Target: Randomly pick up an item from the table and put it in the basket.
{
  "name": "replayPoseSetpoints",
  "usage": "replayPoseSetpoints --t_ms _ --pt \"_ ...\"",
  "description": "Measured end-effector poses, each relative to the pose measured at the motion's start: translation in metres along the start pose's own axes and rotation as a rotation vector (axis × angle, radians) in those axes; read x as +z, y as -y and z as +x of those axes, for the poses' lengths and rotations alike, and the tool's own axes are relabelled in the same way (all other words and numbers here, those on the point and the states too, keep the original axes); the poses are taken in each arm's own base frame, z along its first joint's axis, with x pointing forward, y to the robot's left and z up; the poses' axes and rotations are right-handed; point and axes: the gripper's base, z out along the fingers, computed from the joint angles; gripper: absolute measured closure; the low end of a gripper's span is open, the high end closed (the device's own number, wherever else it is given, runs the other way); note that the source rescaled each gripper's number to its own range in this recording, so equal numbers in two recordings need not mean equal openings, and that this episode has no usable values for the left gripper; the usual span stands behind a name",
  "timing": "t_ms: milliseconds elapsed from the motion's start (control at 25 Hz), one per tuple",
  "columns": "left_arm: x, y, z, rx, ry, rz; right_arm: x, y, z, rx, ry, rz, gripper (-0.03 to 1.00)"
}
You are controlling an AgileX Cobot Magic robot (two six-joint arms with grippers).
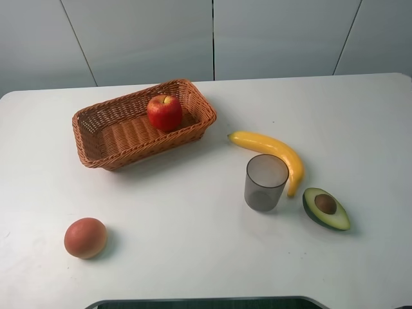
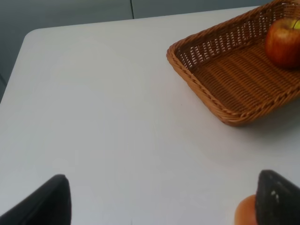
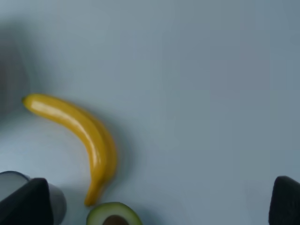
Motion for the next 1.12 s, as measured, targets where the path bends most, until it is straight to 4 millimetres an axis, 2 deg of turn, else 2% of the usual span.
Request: replayPoseSetpoints --t_ms 240,560,680,920,1120 --pt "0.000 0.000 0.000 0.000 0.000 0.000 -0.042 -0.003 0.035 -0.046 0.164 -0.014 -0.03" --pt "0.000 0.000 0.000 0.000 0.000 0.000 -0.071 -0.006 0.060 -0.094 0.276 -0.051 -0.03" --pt "0.000 0.000 0.000 0.000 0.000 0.000 -0.075 -0.005 0.075 -0.107 0.302 -0.061 -0.03" --pt "0.000 0.000 0.000 0.000 0.000 0.000 -0.069 0.000 0.114 -0.129 0.387 -0.066 -0.03" --pt "0.000 0.000 0.000 0.000 0.001 0.000 -0.067 0.001 0.126 -0.142 0.365 -0.059 -0.03"
